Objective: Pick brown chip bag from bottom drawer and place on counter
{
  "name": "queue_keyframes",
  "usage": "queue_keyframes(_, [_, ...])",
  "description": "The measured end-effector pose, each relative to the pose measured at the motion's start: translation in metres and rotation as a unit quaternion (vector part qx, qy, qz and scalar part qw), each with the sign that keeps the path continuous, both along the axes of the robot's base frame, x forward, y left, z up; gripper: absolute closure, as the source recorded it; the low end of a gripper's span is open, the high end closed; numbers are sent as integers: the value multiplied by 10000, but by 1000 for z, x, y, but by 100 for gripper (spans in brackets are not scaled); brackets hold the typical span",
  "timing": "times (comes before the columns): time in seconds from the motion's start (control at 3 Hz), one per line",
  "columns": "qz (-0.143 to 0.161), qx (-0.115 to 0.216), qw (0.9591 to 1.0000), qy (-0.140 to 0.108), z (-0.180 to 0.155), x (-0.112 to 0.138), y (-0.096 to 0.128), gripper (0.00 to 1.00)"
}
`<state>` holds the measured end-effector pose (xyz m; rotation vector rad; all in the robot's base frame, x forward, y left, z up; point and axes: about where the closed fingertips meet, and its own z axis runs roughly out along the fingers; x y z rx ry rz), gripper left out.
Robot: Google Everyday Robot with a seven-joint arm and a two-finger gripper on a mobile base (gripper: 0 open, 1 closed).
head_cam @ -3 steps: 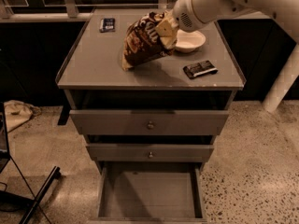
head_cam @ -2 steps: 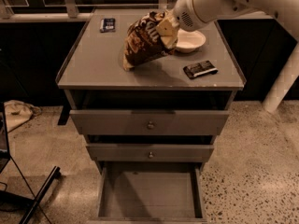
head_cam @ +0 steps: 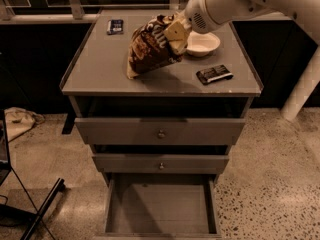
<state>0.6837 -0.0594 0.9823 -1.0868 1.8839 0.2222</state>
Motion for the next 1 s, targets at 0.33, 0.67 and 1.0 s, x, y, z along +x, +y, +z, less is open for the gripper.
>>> queue_keyframes(0.33, [0, 0, 10000, 0, 0, 0, 0, 11])
queue_keyframes(0.67, [1, 0, 10000, 0, 0, 0, 0, 0])
queue_keyframes(1.0, [1, 0, 10000, 0, 0, 0, 0, 0])
